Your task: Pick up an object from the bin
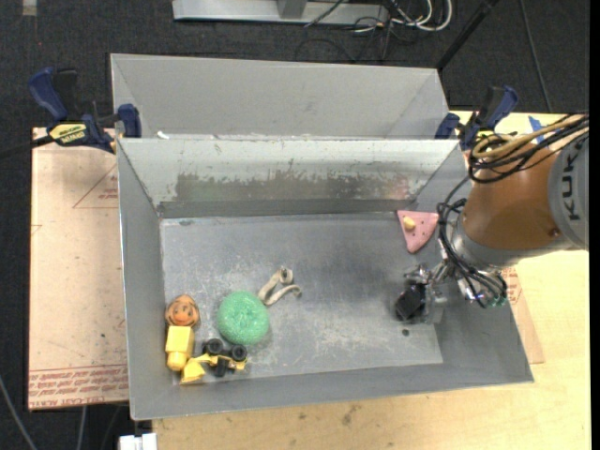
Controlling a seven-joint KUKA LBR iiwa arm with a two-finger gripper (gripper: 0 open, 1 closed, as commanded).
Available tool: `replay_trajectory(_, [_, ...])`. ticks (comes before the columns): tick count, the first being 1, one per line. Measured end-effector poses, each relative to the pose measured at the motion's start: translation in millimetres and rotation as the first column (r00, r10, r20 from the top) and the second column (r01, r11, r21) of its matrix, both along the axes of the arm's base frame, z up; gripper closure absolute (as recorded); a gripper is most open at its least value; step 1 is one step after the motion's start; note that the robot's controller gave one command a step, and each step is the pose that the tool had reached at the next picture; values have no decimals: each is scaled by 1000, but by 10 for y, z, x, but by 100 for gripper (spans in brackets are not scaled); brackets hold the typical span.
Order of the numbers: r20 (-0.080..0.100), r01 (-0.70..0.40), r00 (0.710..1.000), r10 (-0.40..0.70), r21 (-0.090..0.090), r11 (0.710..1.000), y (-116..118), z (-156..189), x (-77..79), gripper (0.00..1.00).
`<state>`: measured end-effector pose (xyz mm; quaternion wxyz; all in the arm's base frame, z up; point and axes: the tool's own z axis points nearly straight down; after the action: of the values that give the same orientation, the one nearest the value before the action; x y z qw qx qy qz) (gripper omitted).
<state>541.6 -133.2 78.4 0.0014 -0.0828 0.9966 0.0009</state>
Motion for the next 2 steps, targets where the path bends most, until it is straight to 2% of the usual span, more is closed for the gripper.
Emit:
replay_trajectory(1, [-7,-9,1000,9,0,1000,161,434,10,100])
replay_trajectory(2, [6,-22,1000,22,-2,1000,-1,684,138,100])
